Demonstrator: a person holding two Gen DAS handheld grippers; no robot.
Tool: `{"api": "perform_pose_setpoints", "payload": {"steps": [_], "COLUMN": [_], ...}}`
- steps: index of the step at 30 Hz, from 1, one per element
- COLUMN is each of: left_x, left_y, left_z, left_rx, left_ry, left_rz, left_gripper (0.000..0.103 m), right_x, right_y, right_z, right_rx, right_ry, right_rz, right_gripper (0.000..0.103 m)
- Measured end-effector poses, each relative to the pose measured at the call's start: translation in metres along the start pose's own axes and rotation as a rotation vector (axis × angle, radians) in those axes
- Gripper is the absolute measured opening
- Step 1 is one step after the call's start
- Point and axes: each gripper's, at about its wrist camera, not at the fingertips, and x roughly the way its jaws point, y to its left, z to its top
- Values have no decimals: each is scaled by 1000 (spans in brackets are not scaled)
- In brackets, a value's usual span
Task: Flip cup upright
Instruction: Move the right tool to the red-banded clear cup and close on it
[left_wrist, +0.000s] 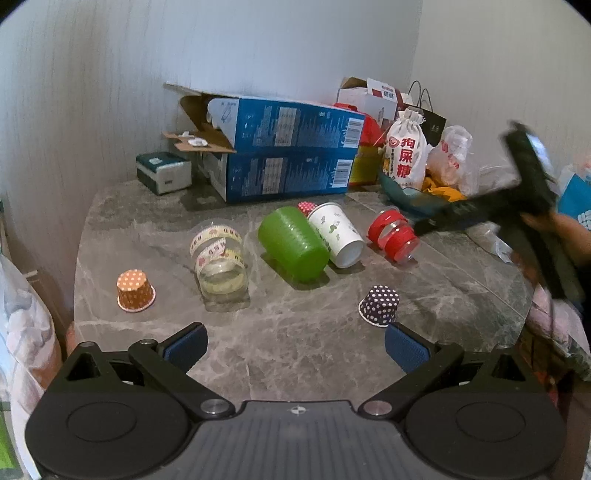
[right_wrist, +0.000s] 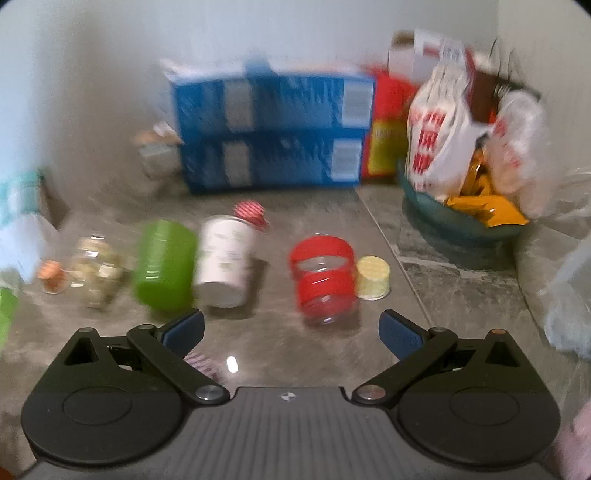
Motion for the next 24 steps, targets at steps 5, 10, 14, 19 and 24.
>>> {"api": "perform_pose_setpoints", "payload": {"steps": [5, 10, 14, 19, 24], "left_x": [6, 11, 16, 15, 13], "left_y": [11, 18, 21, 22, 29], "left_z": [-2, -3, -4, -8, -9], "left_rx": [-19, -44, -58, -71, -107], "left_ry": [32, 31, 44, 51, 48], "left_rz": [-58, -46, -51, -48, -30], "left_gripper": [103, 103, 103, 103, 103], "right_x": [52, 82, 93, 97, 107], "right_y": [-26, -26, -25, -31, -34], "right_z": [29, 31, 36, 40, 44], "right_rx": [66, 47, 43, 55, 72], "right_ry": [165, 297, 330, 348, 344], "right_rz": [55, 73, 72, 65, 62], "right_gripper": [102, 94, 89, 83, 69]}}
